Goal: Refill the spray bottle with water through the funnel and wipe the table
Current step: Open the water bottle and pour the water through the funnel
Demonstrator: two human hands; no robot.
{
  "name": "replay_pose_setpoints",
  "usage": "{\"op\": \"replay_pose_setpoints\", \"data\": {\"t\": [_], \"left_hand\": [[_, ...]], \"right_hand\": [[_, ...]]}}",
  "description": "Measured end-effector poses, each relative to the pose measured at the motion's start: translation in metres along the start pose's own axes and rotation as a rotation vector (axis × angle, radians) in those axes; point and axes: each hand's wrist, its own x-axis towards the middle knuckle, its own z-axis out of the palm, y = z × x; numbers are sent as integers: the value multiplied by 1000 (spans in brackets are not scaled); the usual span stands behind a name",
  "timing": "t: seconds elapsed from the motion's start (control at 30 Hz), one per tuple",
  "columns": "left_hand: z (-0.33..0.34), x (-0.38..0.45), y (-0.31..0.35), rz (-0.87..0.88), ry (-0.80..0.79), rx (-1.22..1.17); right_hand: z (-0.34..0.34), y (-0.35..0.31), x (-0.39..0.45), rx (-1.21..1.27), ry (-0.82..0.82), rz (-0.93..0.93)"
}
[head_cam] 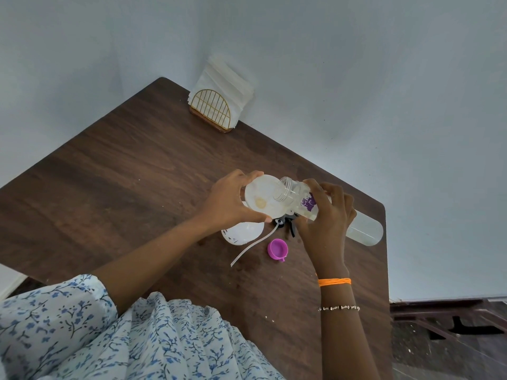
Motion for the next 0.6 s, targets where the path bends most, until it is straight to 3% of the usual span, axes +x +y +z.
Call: {"op": "replay_pose_setpoints", "data": {"t": [0.6], "left_hand": [[1, 0, -1, 5, -2, -3]], "right_hand": [[-1, 0, 2, -16, 6, -22]]}}
